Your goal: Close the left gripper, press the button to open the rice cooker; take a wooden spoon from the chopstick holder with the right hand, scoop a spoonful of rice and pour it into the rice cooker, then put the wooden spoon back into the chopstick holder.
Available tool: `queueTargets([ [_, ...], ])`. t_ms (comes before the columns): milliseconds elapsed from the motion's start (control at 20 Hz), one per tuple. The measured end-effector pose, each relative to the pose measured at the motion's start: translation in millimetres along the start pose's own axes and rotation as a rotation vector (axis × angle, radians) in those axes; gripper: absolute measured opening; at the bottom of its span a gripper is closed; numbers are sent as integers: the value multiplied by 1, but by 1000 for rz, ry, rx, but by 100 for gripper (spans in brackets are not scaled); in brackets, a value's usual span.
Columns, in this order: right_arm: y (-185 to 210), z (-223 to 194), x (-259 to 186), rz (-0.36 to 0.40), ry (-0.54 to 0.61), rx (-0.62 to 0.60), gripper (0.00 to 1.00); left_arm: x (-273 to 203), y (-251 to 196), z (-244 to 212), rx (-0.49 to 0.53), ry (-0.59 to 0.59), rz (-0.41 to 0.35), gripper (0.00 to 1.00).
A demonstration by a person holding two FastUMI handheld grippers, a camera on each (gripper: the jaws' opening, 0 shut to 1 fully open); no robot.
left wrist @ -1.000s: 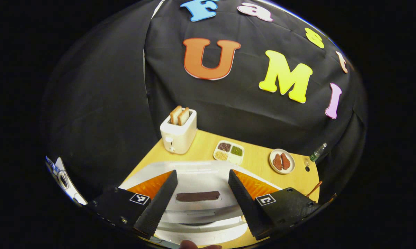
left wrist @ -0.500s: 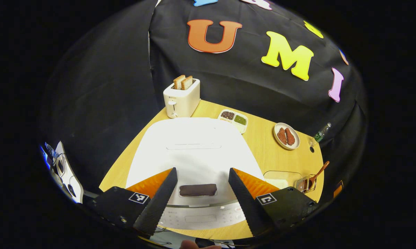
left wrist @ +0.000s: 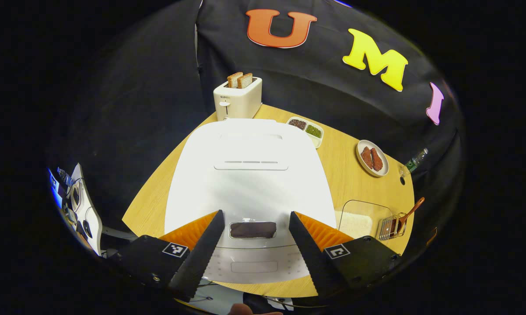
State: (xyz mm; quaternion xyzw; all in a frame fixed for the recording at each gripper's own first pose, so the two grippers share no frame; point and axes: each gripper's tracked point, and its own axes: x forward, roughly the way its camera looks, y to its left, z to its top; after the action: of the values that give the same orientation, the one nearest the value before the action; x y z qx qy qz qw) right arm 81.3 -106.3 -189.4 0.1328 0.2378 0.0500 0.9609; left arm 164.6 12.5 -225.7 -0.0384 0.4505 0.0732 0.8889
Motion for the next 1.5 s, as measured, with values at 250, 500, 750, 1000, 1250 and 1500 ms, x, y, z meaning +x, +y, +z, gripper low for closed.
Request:
queueTargets([
  [250, -19, 6, -11, -52, -22, -5, 100, 4, -4, 2, 26, -77, 10, 99],
  [500, -23, 8, -23, -78, -44, -44, 100, 3, -5, 1, 65, -98, -14, 99],
  [750, -15, 11, -44, -80, -56, -103, 100, 4, -4, 11, 12, -171, 24, 99],
  [1000, -23, 23, -79, -151, -120, -136, 100, -10, -6, 13, -25, -217, -4, 98],
  [1250, -19, 15, -109, -208, -160, -154, 97, -50, -7, 25, -60, -314, -72, 93],
  [1500, -3, 26, -135, -244, -228, -229, 97, -141, -15, 48, 64, -543, -130, 93],
])
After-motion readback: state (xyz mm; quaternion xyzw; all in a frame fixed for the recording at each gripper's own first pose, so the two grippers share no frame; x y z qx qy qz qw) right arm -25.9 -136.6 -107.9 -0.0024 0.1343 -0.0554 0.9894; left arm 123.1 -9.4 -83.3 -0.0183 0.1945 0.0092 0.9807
